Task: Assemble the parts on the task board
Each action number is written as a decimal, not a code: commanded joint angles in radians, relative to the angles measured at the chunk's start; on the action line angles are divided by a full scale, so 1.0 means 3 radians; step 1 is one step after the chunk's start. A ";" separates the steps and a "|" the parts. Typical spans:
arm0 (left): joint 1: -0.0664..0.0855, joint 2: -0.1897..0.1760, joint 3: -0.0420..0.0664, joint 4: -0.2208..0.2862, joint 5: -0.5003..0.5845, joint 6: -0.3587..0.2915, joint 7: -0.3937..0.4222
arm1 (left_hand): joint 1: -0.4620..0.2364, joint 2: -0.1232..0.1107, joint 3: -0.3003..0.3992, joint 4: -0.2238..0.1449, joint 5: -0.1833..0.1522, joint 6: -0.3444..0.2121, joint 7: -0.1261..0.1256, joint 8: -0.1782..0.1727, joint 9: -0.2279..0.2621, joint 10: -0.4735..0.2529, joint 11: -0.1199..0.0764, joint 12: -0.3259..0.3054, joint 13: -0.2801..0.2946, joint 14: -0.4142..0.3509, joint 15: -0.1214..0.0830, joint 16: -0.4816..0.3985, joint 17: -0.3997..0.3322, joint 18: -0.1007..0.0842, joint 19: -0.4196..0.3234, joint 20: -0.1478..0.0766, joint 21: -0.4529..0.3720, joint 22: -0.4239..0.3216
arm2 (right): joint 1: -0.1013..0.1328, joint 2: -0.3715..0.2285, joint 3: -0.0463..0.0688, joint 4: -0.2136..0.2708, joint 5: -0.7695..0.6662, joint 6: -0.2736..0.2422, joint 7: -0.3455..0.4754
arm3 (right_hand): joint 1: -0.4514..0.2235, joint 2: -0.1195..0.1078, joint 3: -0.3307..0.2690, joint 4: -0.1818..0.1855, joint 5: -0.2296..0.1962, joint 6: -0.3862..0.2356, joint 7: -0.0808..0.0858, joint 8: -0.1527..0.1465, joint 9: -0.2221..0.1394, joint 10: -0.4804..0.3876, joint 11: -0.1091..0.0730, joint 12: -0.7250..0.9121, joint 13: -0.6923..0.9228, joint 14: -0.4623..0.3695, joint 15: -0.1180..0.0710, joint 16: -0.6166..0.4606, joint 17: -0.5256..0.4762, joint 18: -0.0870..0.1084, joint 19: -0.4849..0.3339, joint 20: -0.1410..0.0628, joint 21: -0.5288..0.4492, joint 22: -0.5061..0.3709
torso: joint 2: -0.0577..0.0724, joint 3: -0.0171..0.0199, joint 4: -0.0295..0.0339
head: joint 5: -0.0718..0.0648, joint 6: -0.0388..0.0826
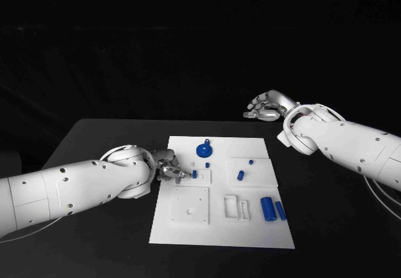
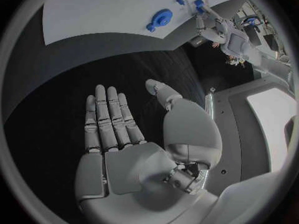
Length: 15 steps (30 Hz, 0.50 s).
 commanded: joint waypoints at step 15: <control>-0.0017 -0.0020 0.0010 0.0021 0.0042 -0.0042 -0.0016 | 0.0034 -0.0132 0.0028 0.0133 -0.0014 -0.0046 0.0005 0.0031 0.0014 0.0015 0.0001 0.0018 -0.0004 -0.0010 -0.0033 0.0025 0.0002 0.0011 -0.0014 -0.0364 0.0000 0.0042 | -0.0005 0.0001 0.0001 0.0000 -0.0003 0.0028 0.0024 | -0.0024 -0.0014 0.0000 0.0023 0.0023 -0.0027 0.0057 0.0015 -0.0006 -0.0006 0.0022 0.0018 -0.0008 -0.0024 0.0003 -0.0015 -0.0005 0.0039 -0.0021 0.0015 -0.0019 0.0007 | 0.0000 0.0002 -0.0001 | -0.0004 0.0005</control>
